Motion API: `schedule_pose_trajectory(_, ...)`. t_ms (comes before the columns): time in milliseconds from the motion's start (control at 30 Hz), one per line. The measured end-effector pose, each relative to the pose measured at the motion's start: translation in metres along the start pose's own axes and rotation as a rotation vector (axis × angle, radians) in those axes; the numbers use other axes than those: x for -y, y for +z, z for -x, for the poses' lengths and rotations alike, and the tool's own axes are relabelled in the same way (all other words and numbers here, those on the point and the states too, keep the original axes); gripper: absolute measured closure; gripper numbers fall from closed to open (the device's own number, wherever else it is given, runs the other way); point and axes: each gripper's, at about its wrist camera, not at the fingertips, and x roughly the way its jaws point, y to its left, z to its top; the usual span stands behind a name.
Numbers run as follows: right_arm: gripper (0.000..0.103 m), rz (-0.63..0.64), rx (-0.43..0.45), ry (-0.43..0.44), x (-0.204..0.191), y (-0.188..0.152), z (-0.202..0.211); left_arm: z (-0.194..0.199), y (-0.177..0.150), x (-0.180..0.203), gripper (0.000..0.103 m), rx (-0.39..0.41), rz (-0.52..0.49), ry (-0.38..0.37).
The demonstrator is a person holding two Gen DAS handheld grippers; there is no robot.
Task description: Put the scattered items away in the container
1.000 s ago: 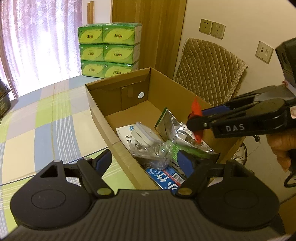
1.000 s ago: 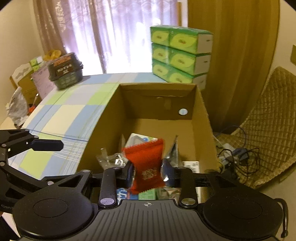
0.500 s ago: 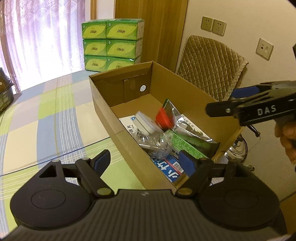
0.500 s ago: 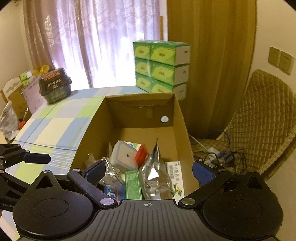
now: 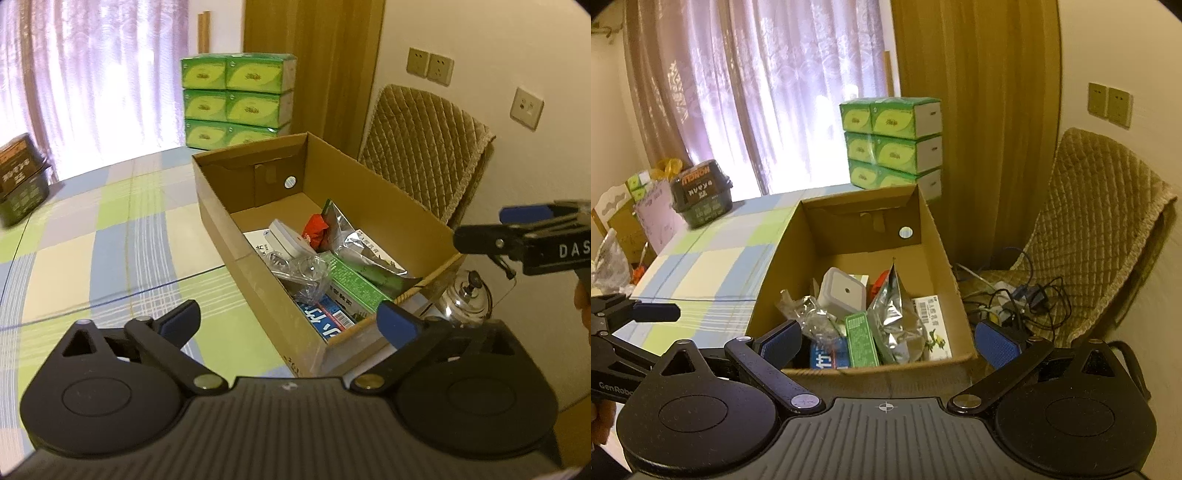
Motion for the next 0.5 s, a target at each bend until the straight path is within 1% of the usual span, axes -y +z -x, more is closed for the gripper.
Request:
schedule_pose_trajectory(167, 0.0, -0.053, 0.018, -0.004, -0.002, -0.011, 0.025, 0.016, -0.006, 0.005, 0.002, 0.011, 0.051, 0.038)
schedule_pose_trajectory(267, 0.0, -0.077, 0.019, -0.004, -0.005, -0.016, 0.037, 0.024, -0.009, 0.009, 0.002, 0.011, 0.094, 0.047)
schedule_pose_trajectory(400, 0.0, -0.084, 0.019, -0.008, -0.01, -0.021, 0.05, 0.032, -0.011, 0.012, 0.001, 0.011, 0.143, 0.075)
schedule_pose_trajectory(500, 0.0, -0.076, 0.016, -0.008, -0.014, -0.024, 0.059, 0.038, -0.013, 0.013, 0.001, 0.0, 0.178, 0.079)
